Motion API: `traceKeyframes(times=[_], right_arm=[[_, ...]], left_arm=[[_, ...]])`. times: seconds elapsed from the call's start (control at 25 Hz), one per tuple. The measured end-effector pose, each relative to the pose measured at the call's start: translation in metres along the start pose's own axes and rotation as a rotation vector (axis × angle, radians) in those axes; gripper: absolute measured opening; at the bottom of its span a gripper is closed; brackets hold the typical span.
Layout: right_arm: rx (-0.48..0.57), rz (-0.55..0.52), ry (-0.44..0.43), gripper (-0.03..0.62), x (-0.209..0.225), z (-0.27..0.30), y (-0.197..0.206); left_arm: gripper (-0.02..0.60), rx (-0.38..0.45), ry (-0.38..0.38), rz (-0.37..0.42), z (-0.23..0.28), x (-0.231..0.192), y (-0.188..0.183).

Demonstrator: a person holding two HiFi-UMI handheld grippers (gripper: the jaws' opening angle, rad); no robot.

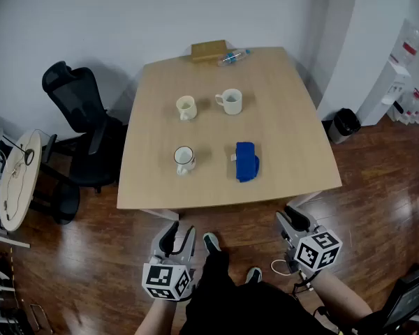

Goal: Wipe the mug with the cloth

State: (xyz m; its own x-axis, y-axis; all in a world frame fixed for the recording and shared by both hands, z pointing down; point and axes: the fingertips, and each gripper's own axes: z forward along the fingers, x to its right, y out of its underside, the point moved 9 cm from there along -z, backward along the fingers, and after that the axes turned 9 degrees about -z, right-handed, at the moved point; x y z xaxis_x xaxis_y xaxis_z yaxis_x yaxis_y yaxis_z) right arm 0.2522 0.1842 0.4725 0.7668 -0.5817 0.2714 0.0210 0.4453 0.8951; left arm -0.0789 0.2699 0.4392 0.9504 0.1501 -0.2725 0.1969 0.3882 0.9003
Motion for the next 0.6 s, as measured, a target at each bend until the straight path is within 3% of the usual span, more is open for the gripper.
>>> traceKeyframes(times=[0.2, 0.4, 0.6], right_arm=[[-0.05, 0.132, 0.019, 0.163, 0.031, 0.068, -0.004], [-0.122, 0.307, 0.022, 0.167, 0.056, 0.142, -0.016], [-0.187, 0.399, 0.031, 0.169, 0.08, 0.207, -0.015]], left_arm=[[0.181, -0.032, -0.024, 0.02, 0.07, -0.072, -0.007], [0.181, -0.162, -0.005, 0.082, 0.153, -0.138, -0.004], [0.181, -0.264, 0.017, 0.098, 0.205, -0.18, 0.011]])
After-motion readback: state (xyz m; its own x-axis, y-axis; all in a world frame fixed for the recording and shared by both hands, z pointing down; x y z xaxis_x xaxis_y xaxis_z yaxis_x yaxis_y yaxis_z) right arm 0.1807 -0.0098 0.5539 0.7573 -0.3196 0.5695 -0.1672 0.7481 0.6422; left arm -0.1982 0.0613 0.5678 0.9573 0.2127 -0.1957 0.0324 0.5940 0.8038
